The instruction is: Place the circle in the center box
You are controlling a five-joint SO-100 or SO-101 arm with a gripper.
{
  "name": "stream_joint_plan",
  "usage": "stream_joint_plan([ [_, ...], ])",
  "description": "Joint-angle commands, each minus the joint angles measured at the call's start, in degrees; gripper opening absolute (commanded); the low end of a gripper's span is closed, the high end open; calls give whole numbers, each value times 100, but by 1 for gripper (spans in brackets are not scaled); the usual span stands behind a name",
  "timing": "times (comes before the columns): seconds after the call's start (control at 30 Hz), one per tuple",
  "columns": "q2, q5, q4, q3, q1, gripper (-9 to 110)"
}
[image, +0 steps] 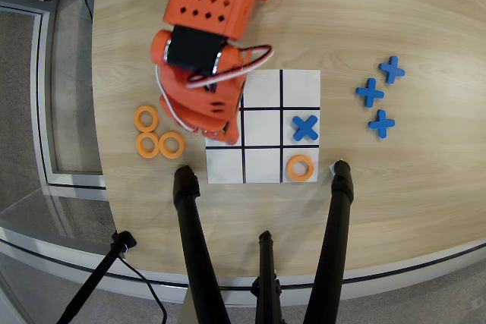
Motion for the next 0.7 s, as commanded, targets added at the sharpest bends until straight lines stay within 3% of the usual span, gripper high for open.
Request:
stream_joint_plan([
  [0.0, -448, 26, -70, -659, 88, 24],
  [0.67, -2821, 79, -422, -2259, 712, 23],
])
